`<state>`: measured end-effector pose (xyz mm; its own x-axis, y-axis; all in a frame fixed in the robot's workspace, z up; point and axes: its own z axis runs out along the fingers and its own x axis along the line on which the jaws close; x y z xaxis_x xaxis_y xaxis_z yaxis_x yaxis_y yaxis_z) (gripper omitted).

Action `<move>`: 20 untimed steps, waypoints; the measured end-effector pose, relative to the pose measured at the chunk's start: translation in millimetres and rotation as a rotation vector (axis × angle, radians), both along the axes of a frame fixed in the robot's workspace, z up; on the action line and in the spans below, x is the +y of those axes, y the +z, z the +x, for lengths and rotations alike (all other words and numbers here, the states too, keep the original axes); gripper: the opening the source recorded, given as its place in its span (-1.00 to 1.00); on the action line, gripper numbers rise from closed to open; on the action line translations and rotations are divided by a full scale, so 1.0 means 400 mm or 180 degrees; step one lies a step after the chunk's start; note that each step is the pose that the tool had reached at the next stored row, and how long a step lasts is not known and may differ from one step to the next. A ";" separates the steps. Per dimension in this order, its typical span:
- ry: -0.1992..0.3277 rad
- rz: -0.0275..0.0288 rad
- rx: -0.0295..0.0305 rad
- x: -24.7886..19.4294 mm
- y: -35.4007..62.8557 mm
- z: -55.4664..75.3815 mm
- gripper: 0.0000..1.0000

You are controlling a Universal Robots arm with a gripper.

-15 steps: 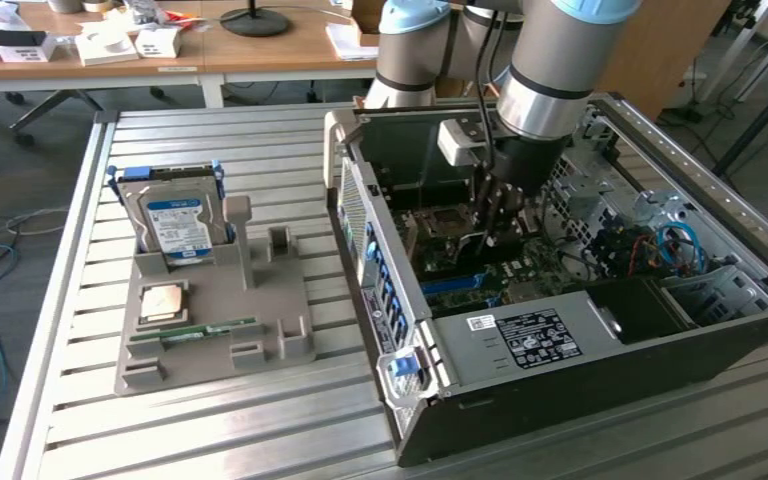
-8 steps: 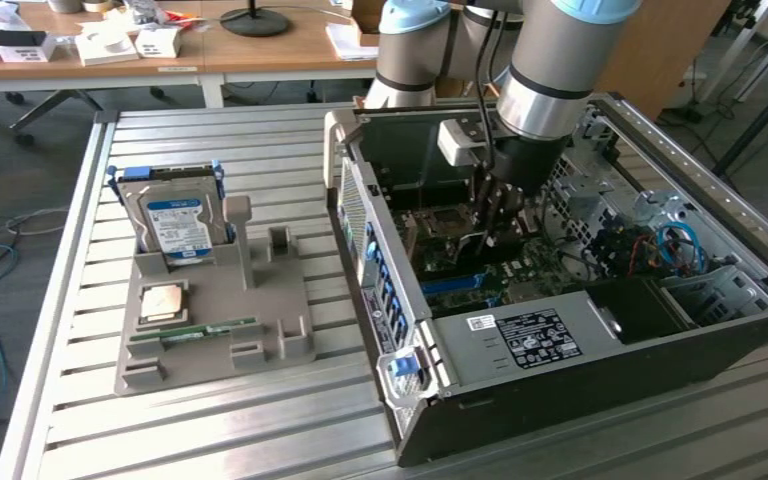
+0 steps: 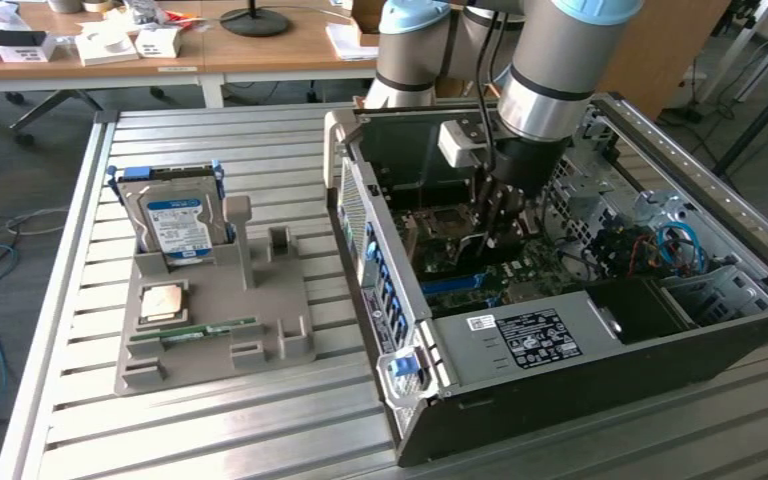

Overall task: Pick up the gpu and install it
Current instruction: 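Insert the gpu into the slot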

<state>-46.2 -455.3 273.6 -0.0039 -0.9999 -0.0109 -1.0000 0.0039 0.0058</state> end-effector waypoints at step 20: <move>0.0001 -0.0002 0.0000 0.000 0.000 -0.020 -0.47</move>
<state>-54.3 -455.4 273.6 -0.0038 -0.9999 -0.0103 -1.0000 0.0037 0.0058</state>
